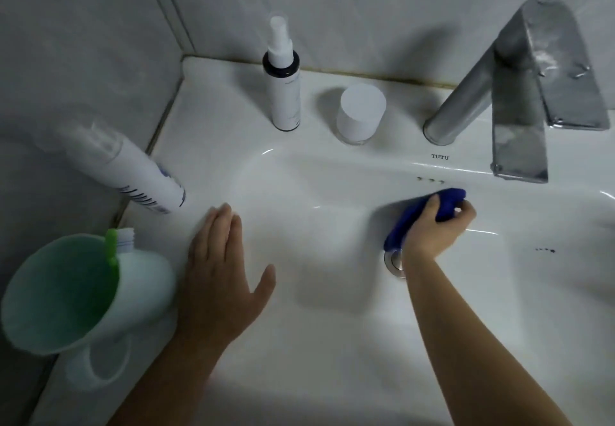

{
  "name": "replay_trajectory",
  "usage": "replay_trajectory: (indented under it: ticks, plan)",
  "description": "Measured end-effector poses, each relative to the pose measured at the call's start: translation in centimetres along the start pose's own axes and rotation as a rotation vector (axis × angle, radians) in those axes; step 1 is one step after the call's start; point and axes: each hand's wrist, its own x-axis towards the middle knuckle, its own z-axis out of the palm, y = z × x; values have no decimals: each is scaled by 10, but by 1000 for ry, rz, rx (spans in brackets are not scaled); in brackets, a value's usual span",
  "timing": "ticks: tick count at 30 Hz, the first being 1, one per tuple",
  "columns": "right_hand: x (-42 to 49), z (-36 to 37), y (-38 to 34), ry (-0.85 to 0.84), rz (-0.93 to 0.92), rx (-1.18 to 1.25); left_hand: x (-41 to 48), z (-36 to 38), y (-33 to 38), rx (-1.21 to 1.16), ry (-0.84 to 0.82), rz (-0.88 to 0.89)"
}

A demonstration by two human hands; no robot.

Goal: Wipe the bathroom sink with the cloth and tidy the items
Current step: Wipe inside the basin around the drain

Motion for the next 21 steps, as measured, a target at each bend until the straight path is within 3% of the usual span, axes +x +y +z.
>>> replay_trajectory:
  ticks: [5, 7, 11, 14, 16, 18, 21]
  plan:
    - [-59, 50, -9, -426, -234, 1, 5, 28, 20, 82, -122, 158]
    - [-43, 39, -15, -419, -259, 11, 10, 48, 32, 75, -223, 183]
    - [38, -35, -12, -99, -250, -85, 10, 81, 51, 50, -419, 241]
    - [54, -50, -12, 2, -213, -106, 6, 91, 55, 51, -482, 228]
    - [31, -24, -7, -80, -256, -89, 6, 94, 54, 45, -461, 224]
    - [-7, 6, 0, -267, -339, -124, 6, 98, 51, 59, -443, 227]
    - [-23, 16, 6, -400, -295, -118, 6, 100, 50, 58, -415, 228]
